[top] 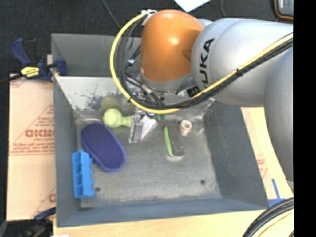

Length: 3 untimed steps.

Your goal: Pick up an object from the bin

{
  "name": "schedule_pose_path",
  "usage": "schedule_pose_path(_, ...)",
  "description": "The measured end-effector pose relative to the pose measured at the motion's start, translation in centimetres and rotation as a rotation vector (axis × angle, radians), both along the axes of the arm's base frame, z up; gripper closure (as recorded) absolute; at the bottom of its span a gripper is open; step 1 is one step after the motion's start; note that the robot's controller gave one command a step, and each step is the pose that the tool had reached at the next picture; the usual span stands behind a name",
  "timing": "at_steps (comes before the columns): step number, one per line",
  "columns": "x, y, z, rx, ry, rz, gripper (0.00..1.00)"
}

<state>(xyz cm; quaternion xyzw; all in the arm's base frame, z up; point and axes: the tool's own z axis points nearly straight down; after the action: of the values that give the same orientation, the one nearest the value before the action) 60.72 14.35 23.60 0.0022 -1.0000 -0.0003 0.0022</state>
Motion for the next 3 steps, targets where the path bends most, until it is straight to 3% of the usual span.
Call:
schedule_pose_path(1, 0.1, -0.1, 0.5, 0.001, -0.009, -0.004, 0.00)
schedule_pose_path(2, 4.2, -3.5, -14.6, 0.003, -0.015, -0.020, 0.00)
schedule_pose_path(3, 3.9, -3.2, -7.0, 0.009, -0.027, -0.367, 0.00)
